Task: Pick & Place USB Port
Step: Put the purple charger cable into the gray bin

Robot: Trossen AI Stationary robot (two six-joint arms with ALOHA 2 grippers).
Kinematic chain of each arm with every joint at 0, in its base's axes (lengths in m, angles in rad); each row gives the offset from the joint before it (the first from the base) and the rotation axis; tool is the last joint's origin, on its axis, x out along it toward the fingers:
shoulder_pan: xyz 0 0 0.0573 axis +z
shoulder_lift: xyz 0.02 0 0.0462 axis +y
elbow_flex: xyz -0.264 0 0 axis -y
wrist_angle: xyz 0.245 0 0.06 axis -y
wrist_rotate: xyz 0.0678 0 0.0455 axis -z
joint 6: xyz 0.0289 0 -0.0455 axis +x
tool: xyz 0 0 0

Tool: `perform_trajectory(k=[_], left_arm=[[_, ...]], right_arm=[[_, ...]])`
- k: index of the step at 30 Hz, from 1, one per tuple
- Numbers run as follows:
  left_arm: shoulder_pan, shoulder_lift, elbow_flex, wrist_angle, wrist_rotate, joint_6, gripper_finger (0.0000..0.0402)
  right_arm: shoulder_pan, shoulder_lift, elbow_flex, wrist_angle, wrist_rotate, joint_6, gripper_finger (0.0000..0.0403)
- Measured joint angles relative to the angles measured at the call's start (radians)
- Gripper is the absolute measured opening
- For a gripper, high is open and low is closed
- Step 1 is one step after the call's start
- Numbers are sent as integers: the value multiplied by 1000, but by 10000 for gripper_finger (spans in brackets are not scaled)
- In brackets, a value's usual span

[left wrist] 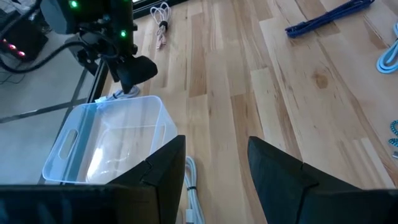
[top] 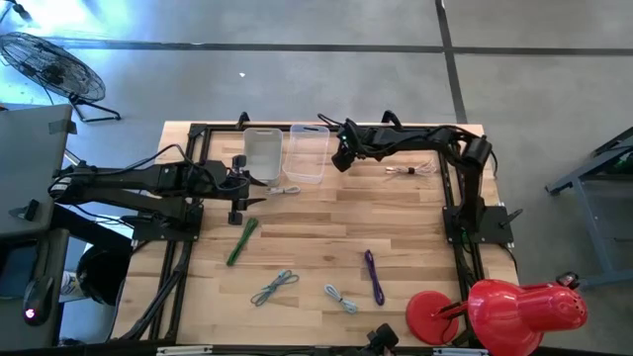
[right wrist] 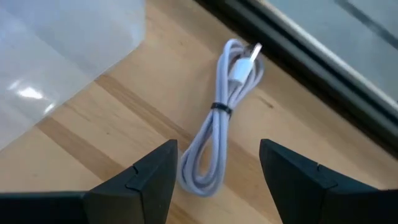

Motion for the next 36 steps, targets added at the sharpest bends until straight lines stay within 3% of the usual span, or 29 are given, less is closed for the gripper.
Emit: perform_trajectory(k=[10, 13, 18, 23, 28, 36], left_arm=[[0, 0, 0, -1, 3, 0, 170], [0, 0, 0, -1, 3, 0, 170], [0, 0, 0, -2, 3, 0, 170], [0, 0, 0, -26, -53, 62, 170], [0, 0, -1, -34, -42, 10, 170], [0, 0, -1, -4, -29, 8, 170]], right_arm=[[1, 71, 3, 22, -14, -18, 203], [1, 73, 3, 21, -15, -56, 154], [3, 75, 3, 25, -17, -170, 22], [14, 78, 1, 14, 97, -236, 12], [55, 61, -3, -38, 166, -260, 11], [175, -114, -3, -195, 278, -259, 11]])
